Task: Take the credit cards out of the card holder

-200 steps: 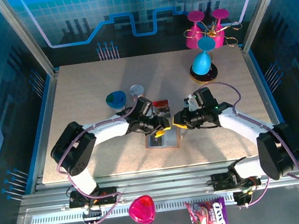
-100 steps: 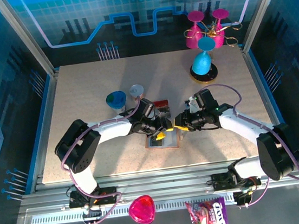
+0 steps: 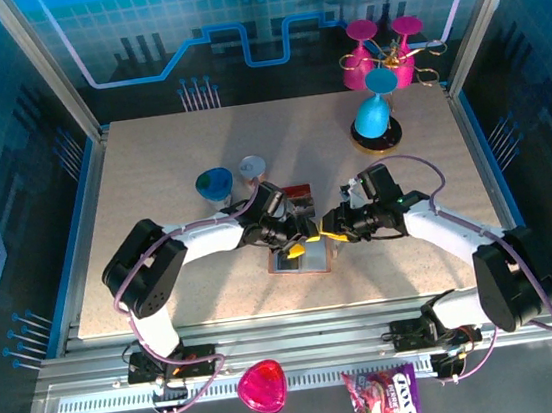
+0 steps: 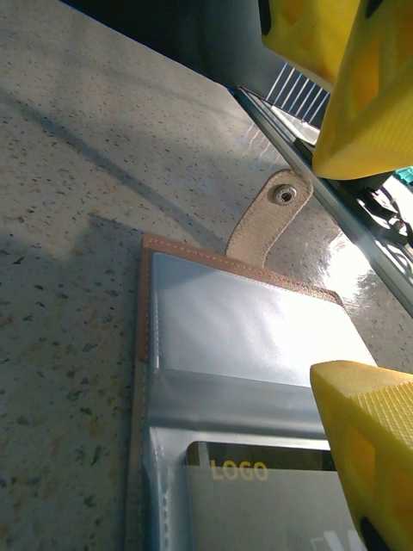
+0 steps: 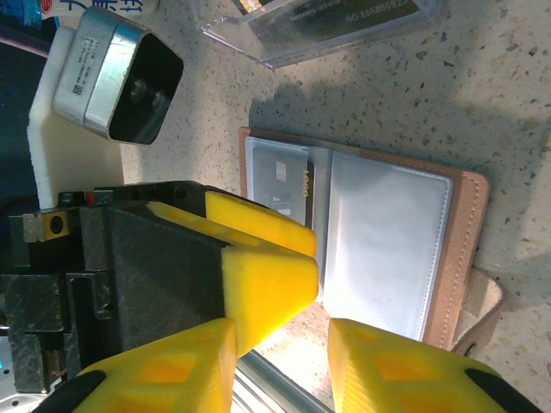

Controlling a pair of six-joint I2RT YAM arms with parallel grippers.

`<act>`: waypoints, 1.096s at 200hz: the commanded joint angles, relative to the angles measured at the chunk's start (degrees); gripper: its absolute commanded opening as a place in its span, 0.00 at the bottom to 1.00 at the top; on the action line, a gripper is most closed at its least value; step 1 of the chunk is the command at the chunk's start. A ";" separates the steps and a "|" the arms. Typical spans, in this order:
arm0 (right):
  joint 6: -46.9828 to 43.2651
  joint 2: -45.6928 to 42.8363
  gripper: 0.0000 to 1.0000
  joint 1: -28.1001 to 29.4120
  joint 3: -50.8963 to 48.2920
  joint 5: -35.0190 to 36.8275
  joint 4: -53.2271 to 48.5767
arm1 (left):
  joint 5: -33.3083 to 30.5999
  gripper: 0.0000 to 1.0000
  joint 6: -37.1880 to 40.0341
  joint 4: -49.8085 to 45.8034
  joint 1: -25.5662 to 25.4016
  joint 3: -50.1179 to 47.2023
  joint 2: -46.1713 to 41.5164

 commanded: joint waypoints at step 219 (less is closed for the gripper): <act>2.58 14.47 0.33 10.89 5.58 -0.51 4.67 | -0.66 0.58 3.64 -1.68 9.16 -15.15 -9.37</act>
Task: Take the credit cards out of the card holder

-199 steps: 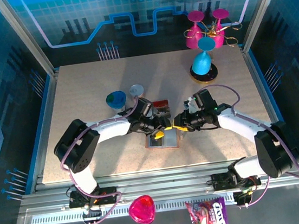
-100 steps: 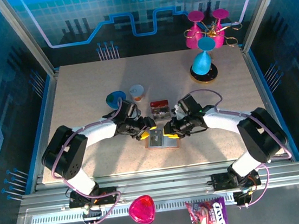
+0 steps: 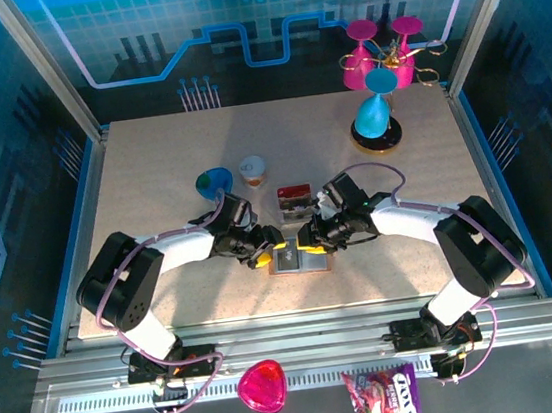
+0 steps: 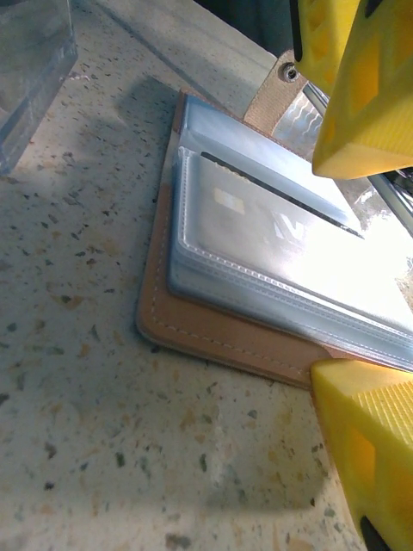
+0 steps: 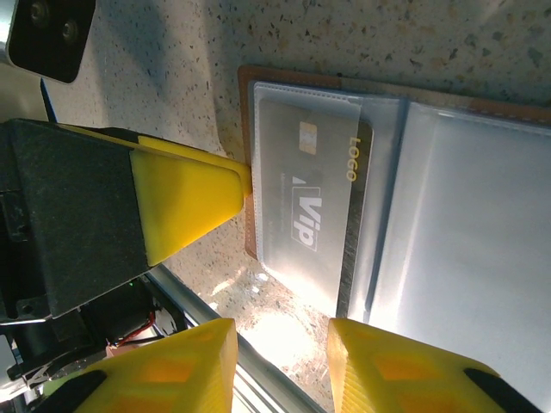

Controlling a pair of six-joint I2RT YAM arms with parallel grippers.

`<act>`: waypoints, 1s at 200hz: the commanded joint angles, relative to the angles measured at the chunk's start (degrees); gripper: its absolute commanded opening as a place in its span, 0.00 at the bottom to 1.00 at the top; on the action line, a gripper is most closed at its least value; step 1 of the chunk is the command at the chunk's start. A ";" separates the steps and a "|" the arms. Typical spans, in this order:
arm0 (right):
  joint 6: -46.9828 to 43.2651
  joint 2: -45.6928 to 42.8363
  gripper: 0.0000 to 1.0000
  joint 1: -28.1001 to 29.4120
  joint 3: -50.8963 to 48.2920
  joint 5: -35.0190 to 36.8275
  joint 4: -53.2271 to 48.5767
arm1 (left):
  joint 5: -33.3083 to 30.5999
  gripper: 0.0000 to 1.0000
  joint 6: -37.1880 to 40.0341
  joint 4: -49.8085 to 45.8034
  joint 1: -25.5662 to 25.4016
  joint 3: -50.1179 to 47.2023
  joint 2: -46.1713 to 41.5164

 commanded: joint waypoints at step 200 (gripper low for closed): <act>2.48 9.32 0.27 1.30 1.72 -3.30 8.25 | 1.01 0.19 -1.77 1.22 -3.47 1.97 -0.08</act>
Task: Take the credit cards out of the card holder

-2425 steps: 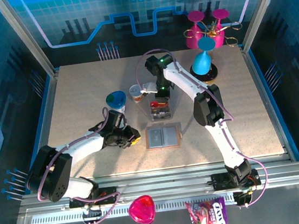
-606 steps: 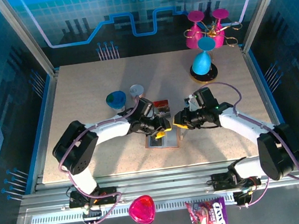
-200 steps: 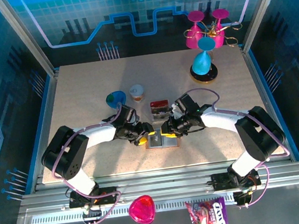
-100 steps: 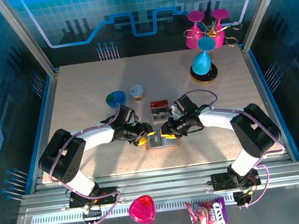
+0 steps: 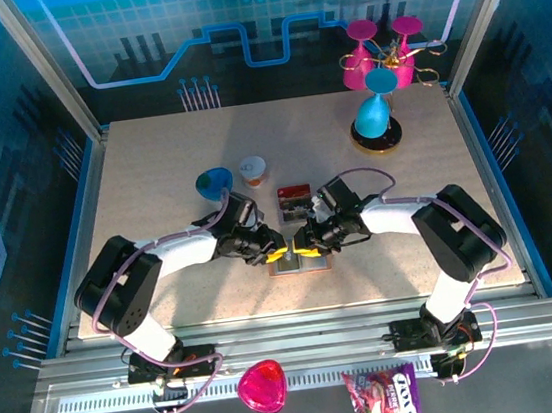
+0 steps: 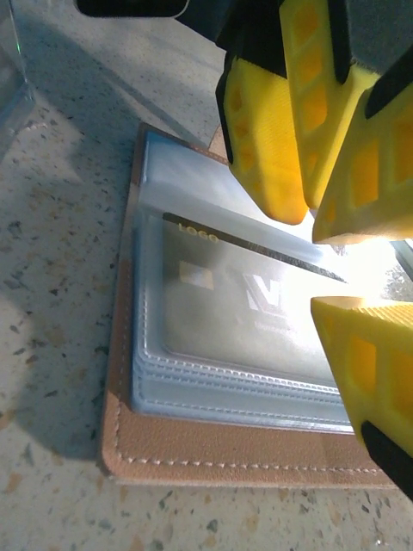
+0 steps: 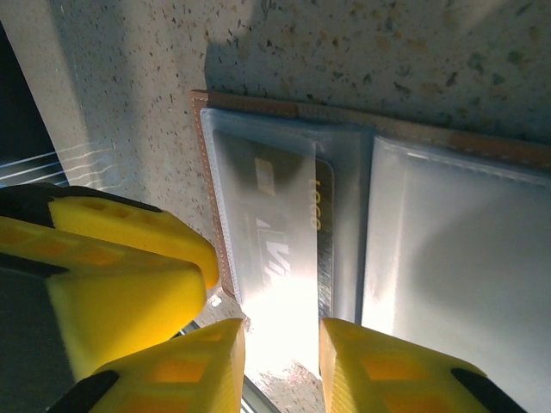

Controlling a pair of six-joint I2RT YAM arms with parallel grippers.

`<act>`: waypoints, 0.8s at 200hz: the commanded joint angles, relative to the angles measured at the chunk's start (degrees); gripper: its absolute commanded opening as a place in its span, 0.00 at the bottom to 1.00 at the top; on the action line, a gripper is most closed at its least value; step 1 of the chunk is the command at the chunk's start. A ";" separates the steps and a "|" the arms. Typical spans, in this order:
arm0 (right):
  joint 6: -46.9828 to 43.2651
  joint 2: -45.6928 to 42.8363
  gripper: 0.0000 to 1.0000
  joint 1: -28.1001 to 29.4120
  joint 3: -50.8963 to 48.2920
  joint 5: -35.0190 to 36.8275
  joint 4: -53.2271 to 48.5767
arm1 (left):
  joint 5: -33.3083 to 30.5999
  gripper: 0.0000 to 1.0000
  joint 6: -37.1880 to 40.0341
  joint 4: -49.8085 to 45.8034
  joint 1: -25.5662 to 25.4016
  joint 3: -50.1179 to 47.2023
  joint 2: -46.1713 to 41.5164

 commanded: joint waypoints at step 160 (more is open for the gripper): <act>0.42 5.09 0.23 1.47 2.15 -1.49 2.15 | 0.71 0.11 1.27 -0.49 -0.46 0.60 3.05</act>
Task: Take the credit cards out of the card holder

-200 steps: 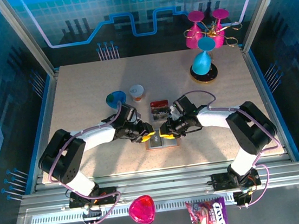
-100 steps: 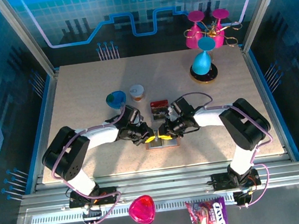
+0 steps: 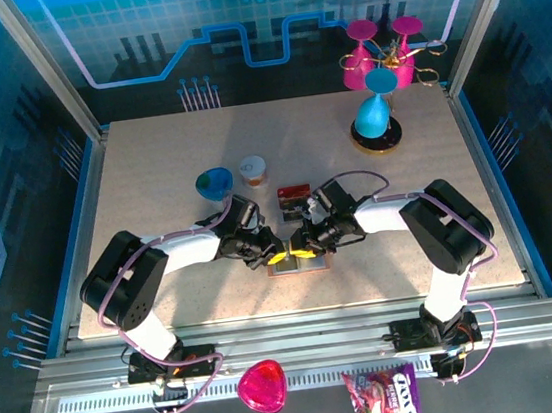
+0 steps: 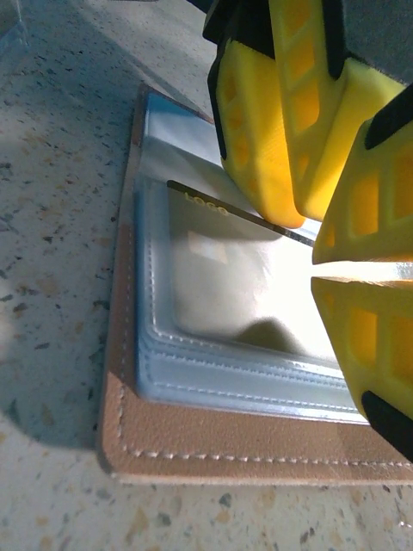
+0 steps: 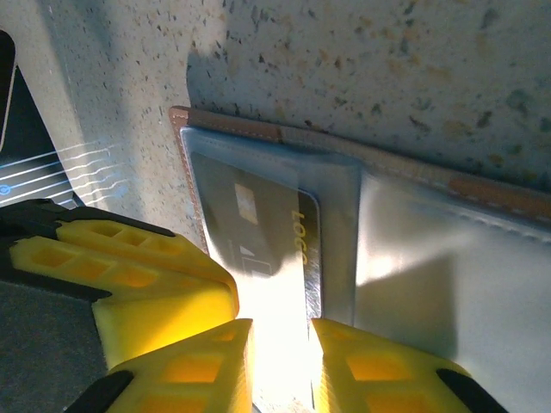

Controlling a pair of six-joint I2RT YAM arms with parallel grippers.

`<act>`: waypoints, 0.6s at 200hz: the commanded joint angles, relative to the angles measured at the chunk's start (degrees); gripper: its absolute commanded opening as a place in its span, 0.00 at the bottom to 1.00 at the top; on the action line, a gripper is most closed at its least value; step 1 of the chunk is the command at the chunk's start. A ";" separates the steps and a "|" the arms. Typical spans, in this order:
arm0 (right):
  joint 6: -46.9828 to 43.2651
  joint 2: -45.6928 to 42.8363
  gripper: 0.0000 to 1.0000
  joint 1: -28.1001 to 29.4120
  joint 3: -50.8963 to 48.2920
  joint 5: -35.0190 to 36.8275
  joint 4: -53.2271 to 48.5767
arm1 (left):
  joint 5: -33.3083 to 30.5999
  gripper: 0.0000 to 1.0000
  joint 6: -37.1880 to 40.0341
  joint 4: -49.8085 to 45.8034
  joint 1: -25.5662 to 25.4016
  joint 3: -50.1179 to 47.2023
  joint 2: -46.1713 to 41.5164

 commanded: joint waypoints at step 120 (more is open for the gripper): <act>-0.97 -4.01 0.20 1.19 2.44 2.12 -5.24 | -2.79 0.09 3.11 -4.88 -0.18 1.53 -2.32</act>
